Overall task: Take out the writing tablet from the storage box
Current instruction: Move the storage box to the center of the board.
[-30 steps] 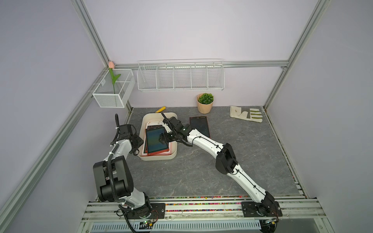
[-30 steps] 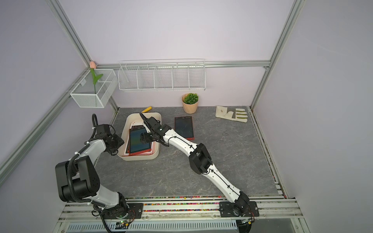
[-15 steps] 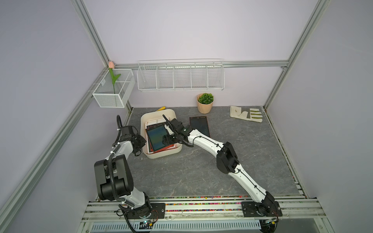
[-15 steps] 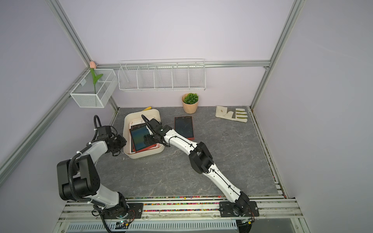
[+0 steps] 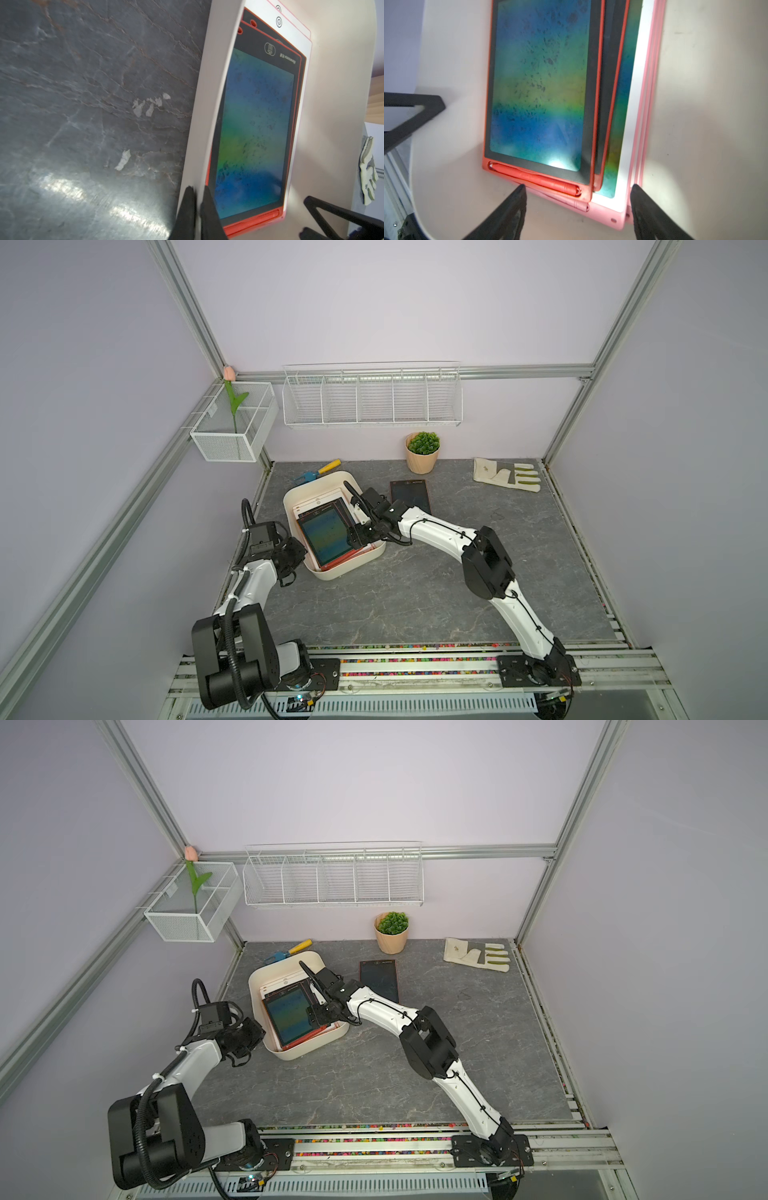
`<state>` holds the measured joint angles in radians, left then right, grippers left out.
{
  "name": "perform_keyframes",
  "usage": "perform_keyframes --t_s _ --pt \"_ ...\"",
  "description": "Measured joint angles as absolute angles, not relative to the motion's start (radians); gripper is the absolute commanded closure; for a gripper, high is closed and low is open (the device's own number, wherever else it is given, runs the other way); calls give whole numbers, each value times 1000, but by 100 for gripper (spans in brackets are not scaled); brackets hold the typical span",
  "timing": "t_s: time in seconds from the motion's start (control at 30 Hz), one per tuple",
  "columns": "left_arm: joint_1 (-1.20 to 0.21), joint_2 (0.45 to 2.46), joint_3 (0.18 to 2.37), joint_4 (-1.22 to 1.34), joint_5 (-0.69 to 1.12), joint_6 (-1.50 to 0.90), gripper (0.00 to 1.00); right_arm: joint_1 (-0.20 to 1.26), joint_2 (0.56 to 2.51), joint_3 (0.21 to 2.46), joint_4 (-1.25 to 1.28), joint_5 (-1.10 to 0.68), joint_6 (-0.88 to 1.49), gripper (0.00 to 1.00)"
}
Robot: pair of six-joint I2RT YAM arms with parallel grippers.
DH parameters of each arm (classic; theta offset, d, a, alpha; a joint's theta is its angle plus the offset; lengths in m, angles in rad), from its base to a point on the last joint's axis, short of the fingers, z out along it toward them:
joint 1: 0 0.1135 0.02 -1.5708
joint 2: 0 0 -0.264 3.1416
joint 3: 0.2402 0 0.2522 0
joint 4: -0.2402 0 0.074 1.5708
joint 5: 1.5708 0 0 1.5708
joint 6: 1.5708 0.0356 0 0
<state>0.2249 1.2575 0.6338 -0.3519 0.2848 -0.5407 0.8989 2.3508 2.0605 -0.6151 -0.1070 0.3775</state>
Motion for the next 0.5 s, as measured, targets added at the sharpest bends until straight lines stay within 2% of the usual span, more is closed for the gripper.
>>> perform_keyframes --t_s 0.17,0.27,0.5 --pt "208 1127 536 -352 279 -562 96 885 2221 1948 -615 -110 365 20" --pt "138 1054 495 -363 240 -599 96 886 2171 1907 -612 -111 358 20" --pt "57 941 423 -377 241 -664 99 899 2145 1840 -602 -137 342 21"
